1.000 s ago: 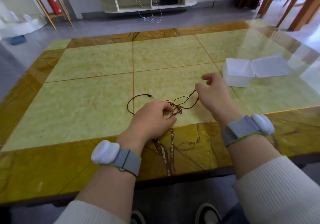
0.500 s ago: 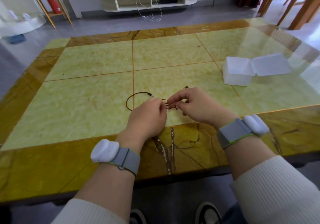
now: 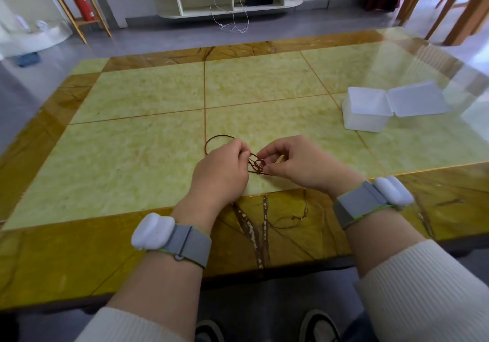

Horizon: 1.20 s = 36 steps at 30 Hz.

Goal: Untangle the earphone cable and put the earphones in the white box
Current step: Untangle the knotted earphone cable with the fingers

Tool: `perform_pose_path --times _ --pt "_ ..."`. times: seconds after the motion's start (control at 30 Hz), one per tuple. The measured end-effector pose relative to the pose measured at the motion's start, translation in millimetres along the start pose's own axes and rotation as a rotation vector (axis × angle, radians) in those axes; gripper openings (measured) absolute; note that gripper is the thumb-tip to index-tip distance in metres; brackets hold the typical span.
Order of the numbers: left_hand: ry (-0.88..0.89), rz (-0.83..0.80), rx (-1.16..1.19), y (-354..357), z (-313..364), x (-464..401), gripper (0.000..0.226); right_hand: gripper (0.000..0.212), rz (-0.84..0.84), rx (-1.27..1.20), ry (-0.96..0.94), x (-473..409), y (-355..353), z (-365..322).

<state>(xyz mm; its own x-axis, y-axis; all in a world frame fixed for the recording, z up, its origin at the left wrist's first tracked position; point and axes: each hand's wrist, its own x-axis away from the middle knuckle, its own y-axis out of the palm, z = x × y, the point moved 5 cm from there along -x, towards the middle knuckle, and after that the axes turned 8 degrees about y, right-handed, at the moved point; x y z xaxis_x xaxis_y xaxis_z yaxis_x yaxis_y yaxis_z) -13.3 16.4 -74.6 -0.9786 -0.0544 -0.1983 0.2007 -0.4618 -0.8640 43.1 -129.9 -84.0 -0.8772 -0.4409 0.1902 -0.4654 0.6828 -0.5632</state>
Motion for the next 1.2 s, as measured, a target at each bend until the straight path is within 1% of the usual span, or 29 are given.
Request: perform_pose_path --times 0.2,0.27,0.33,0.37,0.5,0.6,0.67,0.73,0.83,0.9,1.0,1.07,1.2 --pt "0.020 0.029 0.236 -1.3 0.5 1.8 0.015 0.035 0.031 -0.088 0.000 -0.3 -4.8 0.2" --pt "0.040 0.026 0.272 -0.3 2.8 3.5 0.025 0.035 0.037 -0.106 -0.014 0.6 -6.1 -1.5" --pt "0.053 0.023 0.257 0.8 3.4 3.9 0.035 0.035 0.034 -0.127 -0.022 2.3 -7.1 -3.9" --pt "0.056 0.028 0.243 0.8 3.1 3.6 0.036 0.034 0.027 -0.140 -0.024 3.2 -7.4 -4.8" --pt "0.074 0.069 0.183 -1.4 2.6 1.7 0.025 0.032 -0.003 -0.161 -0.032 5.8 -7.5 -7.2" --pt "0.085 0.068 0.148 -1.8 5.3 1.7 0.016 0.028 0.008 -0.144 -0.037 6.1 -7.9 -8.0" --pt "0.054 0.049 0.156 -1.1 4.7 2.0 0.016 0.024 0.035 -0.131 -0.042 6.0 -9.0 -9.2" --pt "-0.005 0.037 0.210 -0.3 2.7 2.2 0.014 0.020 0.065 -0.121 -0.045 6.2 -10.4 -9.8" --pt "-0.072 0.044 0.269 -1.2 2.2 1.9 0.020 0.012 0.064 -0.111 -0.056 7.3 -9.1 -11.2" --pt "-0.095 0.051 0.311 -2.4 2.9 1.4 0.024 0.009 0.073 -0.099 -0.067 7.2 -7.9 -11.8" --pt "-0.115 0.049 0.344 -2.0 3.4 1.3 0.028 0.003 0.153 -0.027 -0.079 5.7 -10.5 -12.4" --pt "-0.134 0.050 0.349 -1.3 2.2 1.4 0.029 0.004 0.180 0.007 -0.083 5.1 -10.9 -12.6" --pt "-0.167 0.091 0.393 -4.1 -0.5 1.1 0.027 0.004 0.269 -0.112 -0.042 1.5 -17.7 -6.3"
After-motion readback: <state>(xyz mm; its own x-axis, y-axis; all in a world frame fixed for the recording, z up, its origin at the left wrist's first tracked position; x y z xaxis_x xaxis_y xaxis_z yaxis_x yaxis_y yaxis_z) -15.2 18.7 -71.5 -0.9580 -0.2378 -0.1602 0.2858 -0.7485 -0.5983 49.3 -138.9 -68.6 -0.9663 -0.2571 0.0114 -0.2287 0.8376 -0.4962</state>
